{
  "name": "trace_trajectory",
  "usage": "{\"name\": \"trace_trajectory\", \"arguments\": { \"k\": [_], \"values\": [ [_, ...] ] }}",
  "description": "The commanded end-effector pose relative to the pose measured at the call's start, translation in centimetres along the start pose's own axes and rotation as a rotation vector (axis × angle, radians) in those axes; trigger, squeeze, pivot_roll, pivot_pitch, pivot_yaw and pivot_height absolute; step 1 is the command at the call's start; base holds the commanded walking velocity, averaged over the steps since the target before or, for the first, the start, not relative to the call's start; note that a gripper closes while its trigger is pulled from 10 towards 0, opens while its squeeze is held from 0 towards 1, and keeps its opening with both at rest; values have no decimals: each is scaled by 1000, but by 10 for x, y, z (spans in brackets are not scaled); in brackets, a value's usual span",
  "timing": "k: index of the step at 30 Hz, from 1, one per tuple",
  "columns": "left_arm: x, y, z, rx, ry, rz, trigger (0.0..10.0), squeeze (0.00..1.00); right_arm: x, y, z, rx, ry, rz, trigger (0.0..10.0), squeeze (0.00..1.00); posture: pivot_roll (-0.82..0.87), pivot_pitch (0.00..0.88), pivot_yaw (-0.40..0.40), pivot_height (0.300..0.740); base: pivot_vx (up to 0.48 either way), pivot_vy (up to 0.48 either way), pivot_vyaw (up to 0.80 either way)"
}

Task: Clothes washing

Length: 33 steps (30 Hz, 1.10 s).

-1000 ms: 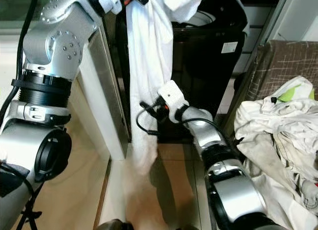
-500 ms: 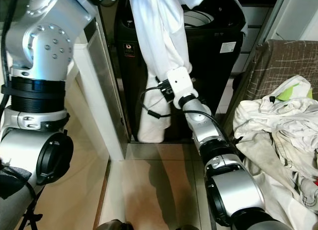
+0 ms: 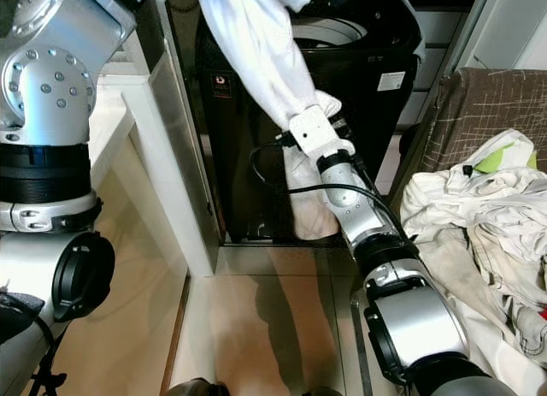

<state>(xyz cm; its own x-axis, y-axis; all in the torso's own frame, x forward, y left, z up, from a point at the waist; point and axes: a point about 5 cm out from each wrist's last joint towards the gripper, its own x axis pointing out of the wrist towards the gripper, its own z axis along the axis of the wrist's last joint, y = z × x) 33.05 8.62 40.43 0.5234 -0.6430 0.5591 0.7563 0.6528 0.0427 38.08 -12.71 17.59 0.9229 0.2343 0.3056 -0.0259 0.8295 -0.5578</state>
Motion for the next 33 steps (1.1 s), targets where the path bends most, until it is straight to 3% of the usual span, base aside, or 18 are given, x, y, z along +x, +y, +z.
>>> {"name": "trace_trajectory", "arguments": {
  "k": [1, 3, 5, 7, 8, 10, 11, 12, 13, 14, 16, 17, 20, 24, 25, 27, 29, 33],
  "values": [
    [-1, -3, 7, 5, -21, -12, 10000, 0, 3, -5, 7, 11, -40, -28, 0, 0, -131, 0, 53, 740, 0, 0, 0],
    [-1, -3, 7, 3, -21, -12, 10000, 0, 3, -6, 6, 37, -38, -39, 0, 0, -131, 0, 51, 740, 0, 0, 0],
    [-2, -4, 4, -2, -15, -9, 10000, 0, 4, -9, 1, 255, 26, -75, 0, 0, -131, 0, 49, 740, 0, 0, 0],
    [-3, -4, 3, -4, -11, -6, 10000, 0, 4, -9, -3, 395, 70, -94, 0, 0, -130, 0, 48, 740, 0, 0, 0],
    [-3, -4, 3, -4, -11, -6, 10000, 0, 4, -9, -3, 395, 70, -94, 0, 0, -130, 0, 48, 740, 0, 0, 0],
    [-4, -4, 2, -2, -6, -1, 10000, 0, 5, -10, -7, 580, 110, -115, 0, 0, -130, 0, 48, 740, 0, 0, 0],
    [-4, -4, 2, -2, -6, -1, 10000, 0, 5, -10, -7, 580, 110, -115, 0, 0, -130, 0, 48, 740, 0, 0, 0],
    [-6, -1, -1, 21, 11, 21, 10000, 0, 8, -9, -6, 804, 126, -117, 0, 0, -131, 0, 47, 740, 0, 0, 0],
    [-7, 1, -2, 35, 19, 32, 10000, 0, 9, -8, -6, 887, 126, -114, 0, 0, -131, 0, 47, 740, 0, 0, 0],
    [-7, 1, -2, 35, 19, 32, 10000, 0, 9, -8, -6, 887, 126, -114, 0, 0, -131, 0, 47, 740, 0, 0, 0],
    [-9, 5, -6, 42, 37, 48, 10000, 0, 11, -11, -4, 1005, 111, -116, 0, 0, -131, 0, 46, 740, 0, 0, 0],
    [-9, 5, -6, 42, 37, 48, 10000, 0, 11, -11, -4, 1005, 111, -116, 0, 0, -131, 0, 46, 740, 0, 0, 0],
    [-17, 17, -19, 77, 84, 97, 10000, 0, 12, -18, -1, 1166, 59, -96, 0, 0, -133, 0, 50, 740, 0, 0, 0],
    [-22, 24, -27, 112, 116, 123, 10000, 0, 11, -23, 0, 1254, 28, -80, 0, 0, -133, 0, 51, 740, 0, 0, 0],
    [-25, 28, -32, 114, 134, 141, 10000, 1000, 11, -25, 1, 1281, 20, -72, 0, 0, -133, 0, 51, 740, 0, 0, 0],
    [-27, 29, -35, 110, 148, 137, 10000, 1000, 11, -25, 2, 1280, 13, -67, 0, 0, -133, 0, 51, 740, 0, 0, 0],
    [-36, 37, -51, 173, 217, 179, 10000, 1000, 10, -28, 5, 1291, -7, -58, 0, 0, -137, 0, 53, 740, 0, 0, 0],
    [-44, 49, -63, 253, 271, 242, 10000, 1000, 9, -30, 7, 1305, -20, -48, 0, 0, -137, 0, 53, 740, 0, 0, 0]
  ]
}}
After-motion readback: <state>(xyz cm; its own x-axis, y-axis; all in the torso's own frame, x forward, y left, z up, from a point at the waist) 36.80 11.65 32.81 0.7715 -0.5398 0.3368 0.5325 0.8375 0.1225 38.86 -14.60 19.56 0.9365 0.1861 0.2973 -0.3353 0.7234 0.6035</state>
